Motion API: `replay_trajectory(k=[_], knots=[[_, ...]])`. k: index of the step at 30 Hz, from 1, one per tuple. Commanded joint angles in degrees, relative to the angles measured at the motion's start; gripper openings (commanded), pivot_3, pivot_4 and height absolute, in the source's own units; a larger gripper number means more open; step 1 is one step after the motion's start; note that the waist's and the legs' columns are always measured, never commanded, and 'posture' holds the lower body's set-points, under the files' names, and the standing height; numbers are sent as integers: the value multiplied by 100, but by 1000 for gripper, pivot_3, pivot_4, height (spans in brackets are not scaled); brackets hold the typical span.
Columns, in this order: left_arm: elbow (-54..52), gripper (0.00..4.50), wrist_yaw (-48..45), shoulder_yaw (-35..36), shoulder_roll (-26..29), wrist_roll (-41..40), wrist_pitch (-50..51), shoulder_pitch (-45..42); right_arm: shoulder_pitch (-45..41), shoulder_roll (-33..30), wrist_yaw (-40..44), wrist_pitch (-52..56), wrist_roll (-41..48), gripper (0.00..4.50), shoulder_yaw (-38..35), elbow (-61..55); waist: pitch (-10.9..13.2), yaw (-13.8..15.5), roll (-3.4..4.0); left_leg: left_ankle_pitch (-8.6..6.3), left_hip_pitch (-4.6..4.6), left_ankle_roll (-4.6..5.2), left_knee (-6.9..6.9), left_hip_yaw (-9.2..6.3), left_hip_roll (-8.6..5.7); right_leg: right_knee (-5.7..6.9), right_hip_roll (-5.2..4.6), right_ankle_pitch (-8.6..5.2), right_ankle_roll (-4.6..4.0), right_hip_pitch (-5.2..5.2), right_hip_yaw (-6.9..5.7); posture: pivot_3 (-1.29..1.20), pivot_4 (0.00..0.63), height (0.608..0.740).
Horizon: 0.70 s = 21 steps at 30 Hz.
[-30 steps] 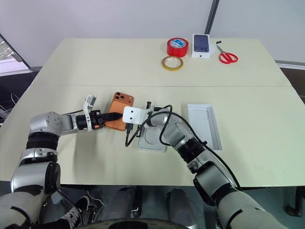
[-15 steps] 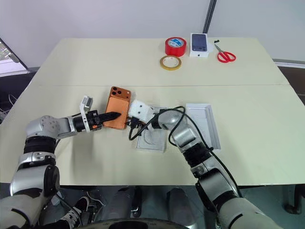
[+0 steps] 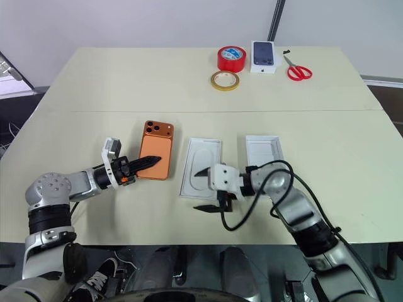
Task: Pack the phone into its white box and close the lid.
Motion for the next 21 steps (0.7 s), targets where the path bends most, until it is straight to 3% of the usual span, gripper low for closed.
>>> replay_trajectory(k=[1,6,15,18,20,21], knots=[[-292,0,111,150,-59,-287,-90,-127,86,-29,-91,-344,73,4438,-103,-283,2,4,-3,0,0,0,1,0,0,0,0,0,0,0,0,0,150,740],[-365,0,201,104,-81,-387,-95,-115,289,-32,-262,-553,51,2082,-116,-315,4,98,-6,1,-1,-2,1,0,0,-4,0,0,0,1,-1,0,150,740],[-403,0,247,10,-41,-457,-92,-129,477,-14,-473,-1031,-131,2082,29,-146,6,120,-10,2,-1,-3,8,0,0,-4,0,0,-1,6,-2,0,150,740],[-427,0,285,-9,-56,-477,-67,-127,471,-36,-439,-999,-156,1191,75,-70,6,115,-11,2,-1,-3,7,0,0,-3,1,0,-1,5,-3,0,150,740],[-440,0,306,-11,-56,-501,-50,-121,455,-75,-494,-1095,-350,232,136,46,6,113,-11,2,-1,-3,7,0,0,-3,1,0,0,5,-3,0,150,740],[-443,0,317,-14,-54,-515,-47,-119,448,-84,-513,-1137,-415,68,154,86,6,114,-11,3,-1,-4,8,0,0,-3,1,0,-1,5,-3,0,150,740]])
